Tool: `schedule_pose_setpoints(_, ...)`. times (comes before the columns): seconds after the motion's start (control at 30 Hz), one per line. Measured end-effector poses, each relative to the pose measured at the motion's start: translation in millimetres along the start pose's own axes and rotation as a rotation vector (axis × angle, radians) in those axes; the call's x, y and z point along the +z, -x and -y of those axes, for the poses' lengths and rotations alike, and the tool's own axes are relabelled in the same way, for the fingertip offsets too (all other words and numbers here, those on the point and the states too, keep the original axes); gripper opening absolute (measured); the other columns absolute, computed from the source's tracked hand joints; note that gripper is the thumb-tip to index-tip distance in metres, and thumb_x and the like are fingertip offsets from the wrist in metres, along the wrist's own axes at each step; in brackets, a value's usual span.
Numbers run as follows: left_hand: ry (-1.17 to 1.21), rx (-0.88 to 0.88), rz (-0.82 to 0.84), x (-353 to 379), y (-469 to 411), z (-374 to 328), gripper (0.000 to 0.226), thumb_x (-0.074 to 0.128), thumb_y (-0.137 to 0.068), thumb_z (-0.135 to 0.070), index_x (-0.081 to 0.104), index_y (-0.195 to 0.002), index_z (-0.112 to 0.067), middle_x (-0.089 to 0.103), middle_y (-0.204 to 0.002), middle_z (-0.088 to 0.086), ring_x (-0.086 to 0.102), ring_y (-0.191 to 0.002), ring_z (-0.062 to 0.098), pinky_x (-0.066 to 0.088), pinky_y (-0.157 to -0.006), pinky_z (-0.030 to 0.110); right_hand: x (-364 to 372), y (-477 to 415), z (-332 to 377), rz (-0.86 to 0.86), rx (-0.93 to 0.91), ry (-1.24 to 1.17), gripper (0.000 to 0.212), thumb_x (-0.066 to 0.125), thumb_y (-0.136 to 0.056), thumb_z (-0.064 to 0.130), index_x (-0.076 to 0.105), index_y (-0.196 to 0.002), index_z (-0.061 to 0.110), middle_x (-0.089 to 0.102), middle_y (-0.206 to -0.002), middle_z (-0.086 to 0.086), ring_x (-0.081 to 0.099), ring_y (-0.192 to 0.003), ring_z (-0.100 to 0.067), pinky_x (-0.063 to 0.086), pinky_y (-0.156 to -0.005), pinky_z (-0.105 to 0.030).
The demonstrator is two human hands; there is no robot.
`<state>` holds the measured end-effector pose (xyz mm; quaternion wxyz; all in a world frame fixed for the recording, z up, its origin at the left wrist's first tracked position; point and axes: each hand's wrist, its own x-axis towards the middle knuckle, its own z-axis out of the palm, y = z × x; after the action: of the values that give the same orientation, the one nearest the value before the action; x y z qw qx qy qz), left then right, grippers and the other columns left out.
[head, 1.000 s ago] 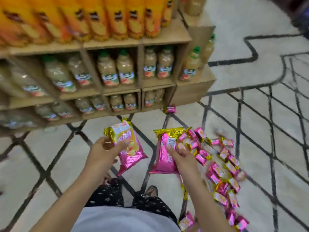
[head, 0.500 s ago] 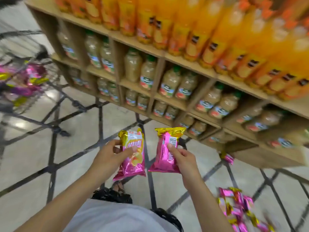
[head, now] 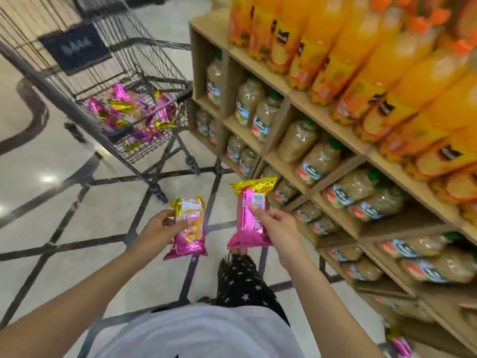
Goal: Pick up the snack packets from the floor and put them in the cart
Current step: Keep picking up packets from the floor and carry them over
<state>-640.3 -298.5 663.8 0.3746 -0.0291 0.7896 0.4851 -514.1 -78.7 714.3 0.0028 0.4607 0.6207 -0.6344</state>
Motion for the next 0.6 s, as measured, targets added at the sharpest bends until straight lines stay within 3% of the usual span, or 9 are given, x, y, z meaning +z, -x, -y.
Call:
schedule_pose_setpoints(0.13, 0.144, -0.014, -0.106, -18, -48, -25, 0.039, 0.072, -0.086, -0.024, 0.058, -0.121, -0.011, 0.070, -0.107, 0.011, 0.072, -0.081, 0.021, 0.057, -0.062, 0.030, 15, -61, 40, 0.050, 0.000, 0.038, 0.051, 0.079, -0.075, 0.048, 0.039, -0.059, 0.022, 0.033, -0.048, 0.006, 0.029, -0.043, -0.011, 0.027, -0.051, -0.026)
schedule_pose_setpoints(0.3, 0.290, -0.005, -0.302, -35, -96, -72, 0.030, 0.068, -0.090, -0.015, 0.060, -0.116, -0.003, 0.069, -0.105, 0.016, 0.069, -0.077, 0.019, 0.056, -0.060, 0.022, 39, -139, 101, 0.123, -0.014, 0.131, 0.052, 0.079, -0.070, 0.056, 0.040, -0.061, 0.022, 0.033, -0.050, 0.004, 0.027, -0.046, -0.013, 0.024, -0.054, -0.030)
schedule_pose_setpoints(0.37, 0.344, -0.018, -0.347, -42, -109, -93, 0.030, 0.065, -0.092, -0.015, 0.058, -0.118, -0.003, 0.069, -0.107, 0.015, 0.070, -0.080, 0.020, 0.057, -0.065, 0.026, 49, -164, 130, 0.181, -0.026, 0.166, 0.052, 0.078, -0.070, 0.058, 0.041, -0.063, 0.022, 0.033, -0.051, 0.003, 0.027, -0.045, -0.012, 0.025, -0.055, -0.030)
schedule_pose_setpoints(0.5, 0.472, 0.030, -0.422, -57, -131, -127, 0.024, 0.063, -0.093, -0.016, 0.060, -0.115, -0.007, 0.071, -0.097, 0.006, 0.072, -0.070, 0.011, 0.057, -0.060, 0.022, 71, -208, 180, 0.238, -0.083, 0.184, 0.046, 0.080, -0.072, 0.050, 0.050, -0.072, 0.014, 0.041, -0.062, -0.007, 0.036, -0.055, -0.017, 0.028, -0.052, -0.027)
schedule_pose_setpoints(0.6, 0.584, 0.052, -0.489, -69, -142, -144, 0.018, 0.065, -0.091, -0.021, 0.063, -0.108, -0.015, 0.073, -0.099, 0.004, 0.073, -0.076, 0.013, 0.058, -0.066, 0.026, 93, -233, 210, 0.256, -0.081, 0.190, 0.045, 0.079, -0.074, 0.048, 0.051, -0.072, 0.013, 0.045, -0.067, -0.009, 0.040, -0.062, -0.019, 0.030, -0.054, -0.029)
